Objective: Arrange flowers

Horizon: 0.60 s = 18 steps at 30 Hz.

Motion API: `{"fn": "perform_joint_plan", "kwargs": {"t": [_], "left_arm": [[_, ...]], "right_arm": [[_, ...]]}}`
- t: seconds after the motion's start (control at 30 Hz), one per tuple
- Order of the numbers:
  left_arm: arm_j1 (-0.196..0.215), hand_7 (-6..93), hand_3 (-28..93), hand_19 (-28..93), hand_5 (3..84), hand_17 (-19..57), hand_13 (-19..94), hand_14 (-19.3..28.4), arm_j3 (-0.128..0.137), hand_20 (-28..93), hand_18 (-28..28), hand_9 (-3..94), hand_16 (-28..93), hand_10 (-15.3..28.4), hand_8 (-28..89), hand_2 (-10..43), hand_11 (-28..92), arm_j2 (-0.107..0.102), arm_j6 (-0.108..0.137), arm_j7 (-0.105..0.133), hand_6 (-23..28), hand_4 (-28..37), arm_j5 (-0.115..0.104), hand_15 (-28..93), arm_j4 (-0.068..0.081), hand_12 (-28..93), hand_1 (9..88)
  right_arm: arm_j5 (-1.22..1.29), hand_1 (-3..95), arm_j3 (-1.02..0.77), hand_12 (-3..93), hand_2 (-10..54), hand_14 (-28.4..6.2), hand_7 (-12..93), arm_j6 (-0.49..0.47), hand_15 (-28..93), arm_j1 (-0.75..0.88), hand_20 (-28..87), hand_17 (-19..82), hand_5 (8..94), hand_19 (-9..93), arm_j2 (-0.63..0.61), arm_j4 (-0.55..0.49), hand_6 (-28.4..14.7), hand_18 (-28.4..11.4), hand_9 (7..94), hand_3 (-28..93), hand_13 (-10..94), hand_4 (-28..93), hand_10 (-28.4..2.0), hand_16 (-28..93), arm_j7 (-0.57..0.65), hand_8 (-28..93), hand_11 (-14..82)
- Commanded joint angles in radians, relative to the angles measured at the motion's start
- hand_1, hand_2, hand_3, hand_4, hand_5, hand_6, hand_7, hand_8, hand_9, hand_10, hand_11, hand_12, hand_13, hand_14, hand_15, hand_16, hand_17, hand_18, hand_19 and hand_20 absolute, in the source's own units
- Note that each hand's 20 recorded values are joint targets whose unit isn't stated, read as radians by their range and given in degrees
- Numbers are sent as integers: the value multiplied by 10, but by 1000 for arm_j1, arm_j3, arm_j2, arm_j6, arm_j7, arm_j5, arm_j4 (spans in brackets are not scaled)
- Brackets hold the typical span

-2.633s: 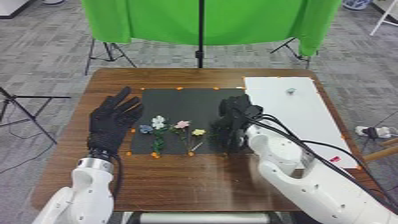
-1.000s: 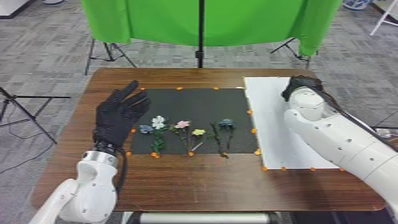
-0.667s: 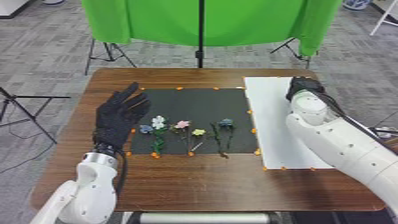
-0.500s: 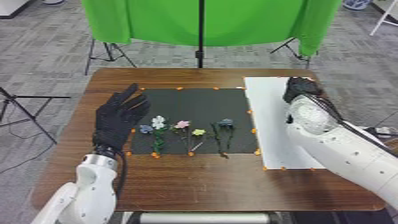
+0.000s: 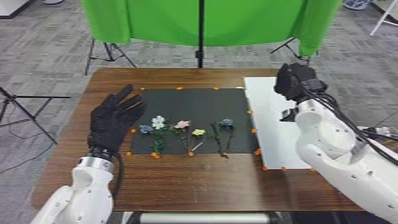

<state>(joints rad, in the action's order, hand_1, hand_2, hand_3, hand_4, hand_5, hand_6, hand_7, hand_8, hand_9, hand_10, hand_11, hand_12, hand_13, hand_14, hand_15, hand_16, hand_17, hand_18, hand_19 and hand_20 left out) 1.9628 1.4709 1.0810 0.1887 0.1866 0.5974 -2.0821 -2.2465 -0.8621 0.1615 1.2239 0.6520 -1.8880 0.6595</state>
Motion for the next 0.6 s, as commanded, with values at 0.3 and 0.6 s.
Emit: {"fn": "perform_joint_plan", "kwargs": {"t": [0.3,0.6], "left_arm": [[26,114,782,558,375,-100,237,271,14,104,249,337,-98,208,-93,109,259,42,-11,-47,101,-283,22,504,1,100,203],[30,114,783,558,378,-100,236,272,18,103,249,338,-98,207,-93,110,258,52,-16,-57,104,-283,30,504,1,100,203]], "right_arm": [[-80,551,135,346,-95,-43,228,-34,640,148,523,336,839,932,123,-21,19,-218,933,736,788,-283,-62,222,-41,23,188],[-78,516,117,317,-95,-54,198,-22,688,186,524,330,808,932,124,-49,16,-225,910,731,771,-283,-68,192,-21,7,262]]}}
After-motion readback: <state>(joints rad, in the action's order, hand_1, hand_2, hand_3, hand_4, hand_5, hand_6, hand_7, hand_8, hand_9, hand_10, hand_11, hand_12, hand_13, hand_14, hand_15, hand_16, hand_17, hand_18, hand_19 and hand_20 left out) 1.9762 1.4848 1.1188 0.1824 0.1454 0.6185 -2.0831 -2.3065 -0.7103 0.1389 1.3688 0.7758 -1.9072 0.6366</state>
